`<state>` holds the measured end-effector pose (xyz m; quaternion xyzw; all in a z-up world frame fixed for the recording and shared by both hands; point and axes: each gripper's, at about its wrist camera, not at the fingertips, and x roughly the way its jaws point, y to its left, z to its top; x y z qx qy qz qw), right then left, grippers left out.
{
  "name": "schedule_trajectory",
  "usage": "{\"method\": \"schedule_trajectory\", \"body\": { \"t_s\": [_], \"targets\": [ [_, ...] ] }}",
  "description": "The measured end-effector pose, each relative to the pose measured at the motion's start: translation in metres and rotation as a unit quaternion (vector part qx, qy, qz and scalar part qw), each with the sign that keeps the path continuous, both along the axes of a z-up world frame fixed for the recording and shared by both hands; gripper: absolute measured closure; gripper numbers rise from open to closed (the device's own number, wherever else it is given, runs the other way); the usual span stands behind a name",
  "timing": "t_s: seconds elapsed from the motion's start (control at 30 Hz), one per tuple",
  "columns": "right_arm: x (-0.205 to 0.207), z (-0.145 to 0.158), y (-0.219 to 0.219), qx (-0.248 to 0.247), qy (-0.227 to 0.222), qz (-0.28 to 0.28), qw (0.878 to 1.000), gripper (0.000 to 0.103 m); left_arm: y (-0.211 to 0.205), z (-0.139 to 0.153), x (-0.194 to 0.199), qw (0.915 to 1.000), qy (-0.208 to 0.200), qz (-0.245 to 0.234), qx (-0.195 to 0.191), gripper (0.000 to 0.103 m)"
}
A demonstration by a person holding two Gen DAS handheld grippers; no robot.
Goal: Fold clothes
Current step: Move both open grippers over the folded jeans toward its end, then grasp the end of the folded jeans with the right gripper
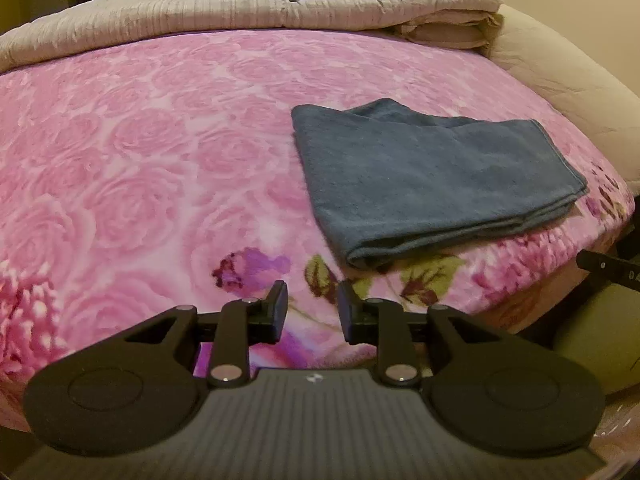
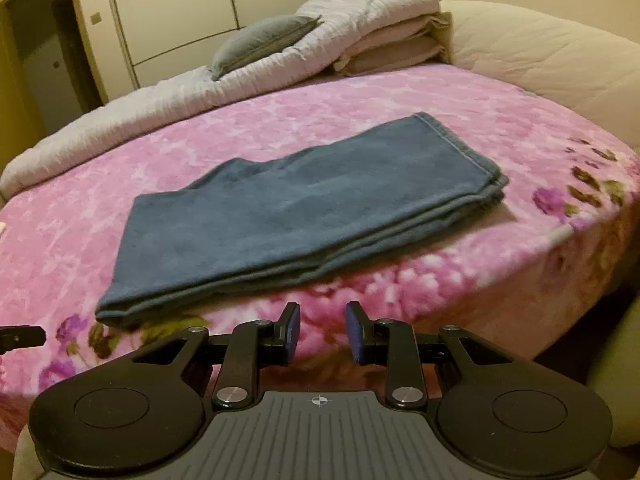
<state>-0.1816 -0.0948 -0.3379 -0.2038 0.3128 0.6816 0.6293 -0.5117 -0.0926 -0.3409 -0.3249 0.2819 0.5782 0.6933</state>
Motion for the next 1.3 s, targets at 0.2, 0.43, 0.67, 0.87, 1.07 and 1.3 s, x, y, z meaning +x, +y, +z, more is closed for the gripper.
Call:
{"method": "schedule_trajectory", "body": {
  "t_s": [0.2, 0.43, 0.67, 0.87, 1.07, 1.3],
  "targets": [
    [0.005, -0.004, 0.000, -0.007, -0.001, -0.008, 1.000, 0.074, -0.002, 0.001, 0.009, 0.9999, 0.004, -0.012, 0.000, 0.080],
    [0.011, -0.008, -0.001, -0.016, -0.002, -0.017, 1.000, 0.074, 0.005, -0.004, 0.016, 0.9998, 0.008, -0.019, -0.008, 0.079],
    [0.007, -0.019, 0.012, -0.018, -0.020, -0.009, 1.000, 0.073, 0.019, -0.018, 0.008, 0.9995, -0.010, -0.019, -0.022, 0.079],
    [-0.012, -0.026, 0.021, 0.017, -0.070, 0.041, 0.997, 0.069, 0.031, -0.029, -0.009, 0.9987, -0.036, -0.010, -0.036, 0.079],
    [-0.064, -0.043, 0.023, 0.061, -0.173, 0.161, 0.970, 0.046, 0.040, -0.040, -0.026, 0.9972, -0.058, -0.001, -0.047, 0.079],
    [-0.120, -0.074, 0.023, 0.103, -0.285, 0.272, 0.913, 0.043, 0.043, -0.052, -0.047, 0.9937, -0.094, 0.013, -0.059, 0.079]
  ]
}}
